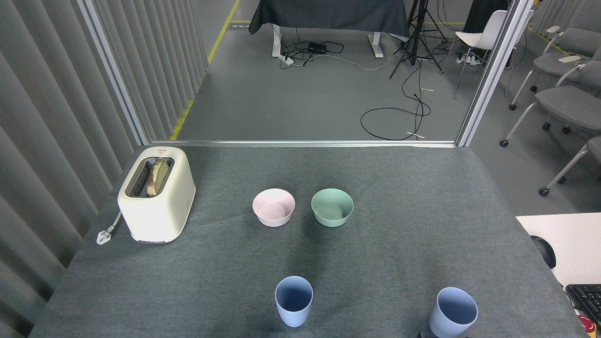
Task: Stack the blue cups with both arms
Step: 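Withdraw the left gripper from the cup toward the robot, then reach the right gripper to the other blue cup and grasp it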
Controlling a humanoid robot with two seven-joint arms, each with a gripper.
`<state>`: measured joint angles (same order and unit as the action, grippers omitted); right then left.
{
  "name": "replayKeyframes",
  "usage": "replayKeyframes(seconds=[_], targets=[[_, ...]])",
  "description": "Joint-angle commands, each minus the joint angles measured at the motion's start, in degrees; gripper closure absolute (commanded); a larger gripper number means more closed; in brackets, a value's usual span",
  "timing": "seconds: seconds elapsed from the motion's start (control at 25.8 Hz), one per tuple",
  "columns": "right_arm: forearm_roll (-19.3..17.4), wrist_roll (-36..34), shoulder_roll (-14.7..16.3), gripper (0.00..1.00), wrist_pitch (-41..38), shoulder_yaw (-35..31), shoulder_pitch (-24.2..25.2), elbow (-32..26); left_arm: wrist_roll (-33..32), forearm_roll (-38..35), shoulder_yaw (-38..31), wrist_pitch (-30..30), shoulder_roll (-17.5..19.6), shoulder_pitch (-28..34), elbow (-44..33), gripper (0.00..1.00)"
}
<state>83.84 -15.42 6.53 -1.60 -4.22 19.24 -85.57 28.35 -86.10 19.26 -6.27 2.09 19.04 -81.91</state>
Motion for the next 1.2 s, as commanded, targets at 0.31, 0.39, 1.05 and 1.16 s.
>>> replayKeyframes(seconds=[0.31, 0.39, 1.05, 1.16], targets=[[-0.6, 0.0, 1.6, 0.00, -0.4, -0.2, -3.2, 3.0, 0.0, 0.0, -0.7, 0.1, 0.0, 0.0, 0.0, 0.00], [-0.7, 0.0, 1.7, 0.00, -0.6, -0.3, -3.4, 3.7, 0.0, 0.1, -1.0, 0.1, 0.1, 0.0, 0.0, 0.00], [-0.7, -0.1, 1.9, 0.00, -4.1, -5.8, -5.2, 5.7, 0.1, 0.1, -1.2, 0.1, 0.2, -0.1, 0.3, 0.00], [-0.6, 0.0, 2.4, 0.00, -4.3, -5.8, -7.6, 7.7, 0.1, 0.1, -1.2, 0.1, 0.2, -0.1, 0.3, 0.00]])
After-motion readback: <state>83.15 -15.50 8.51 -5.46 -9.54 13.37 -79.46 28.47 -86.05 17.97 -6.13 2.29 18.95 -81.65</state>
